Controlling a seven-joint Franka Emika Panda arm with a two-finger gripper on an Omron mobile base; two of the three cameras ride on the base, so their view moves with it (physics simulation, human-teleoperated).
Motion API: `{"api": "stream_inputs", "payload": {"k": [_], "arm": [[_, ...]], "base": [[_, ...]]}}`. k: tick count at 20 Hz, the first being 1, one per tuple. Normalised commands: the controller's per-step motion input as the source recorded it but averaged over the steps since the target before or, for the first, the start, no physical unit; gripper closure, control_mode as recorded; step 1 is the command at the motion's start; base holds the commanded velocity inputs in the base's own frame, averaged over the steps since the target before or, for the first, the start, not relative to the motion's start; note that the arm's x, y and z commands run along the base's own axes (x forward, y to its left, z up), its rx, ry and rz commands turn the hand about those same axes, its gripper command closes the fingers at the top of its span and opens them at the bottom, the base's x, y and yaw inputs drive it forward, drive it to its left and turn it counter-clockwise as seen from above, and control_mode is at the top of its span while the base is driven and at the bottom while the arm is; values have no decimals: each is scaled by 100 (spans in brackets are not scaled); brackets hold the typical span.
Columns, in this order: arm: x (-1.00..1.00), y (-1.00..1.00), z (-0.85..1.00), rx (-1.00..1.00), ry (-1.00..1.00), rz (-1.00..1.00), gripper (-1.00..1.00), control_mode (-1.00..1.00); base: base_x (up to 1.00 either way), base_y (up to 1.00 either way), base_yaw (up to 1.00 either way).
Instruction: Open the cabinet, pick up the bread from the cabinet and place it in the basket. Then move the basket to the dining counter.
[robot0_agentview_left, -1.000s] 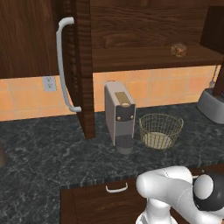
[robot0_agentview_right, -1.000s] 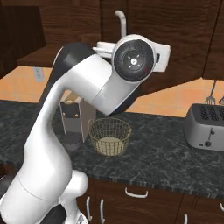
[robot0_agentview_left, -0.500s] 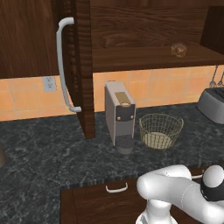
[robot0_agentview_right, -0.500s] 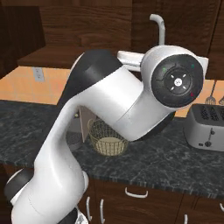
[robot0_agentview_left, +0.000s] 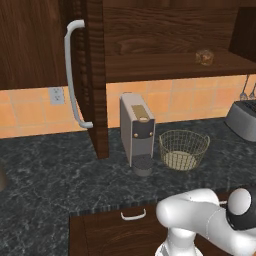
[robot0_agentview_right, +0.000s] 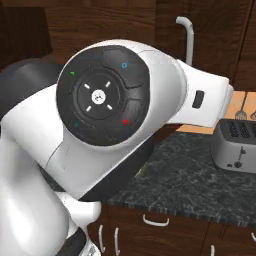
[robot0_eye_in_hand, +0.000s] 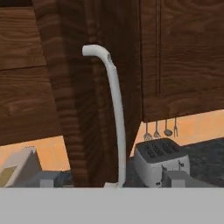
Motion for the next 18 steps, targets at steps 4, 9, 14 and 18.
{"api": "stream_inputs", "payload": {"k": [4, 9, 14, 18], "arm": [[-14, 100, 0, -11, 20, -38, -100, -100], [41, 100, -15, -36, 14, -18, -100, -100], [82, 88, -42, -41, 35, -30, -100, -100], [100, 15, -54, -36, 58, -32, -100, -100]], "base": [[0, 0, 0], [0, 0, 0], [0, 0, 0], [0, 0, 0]]}}
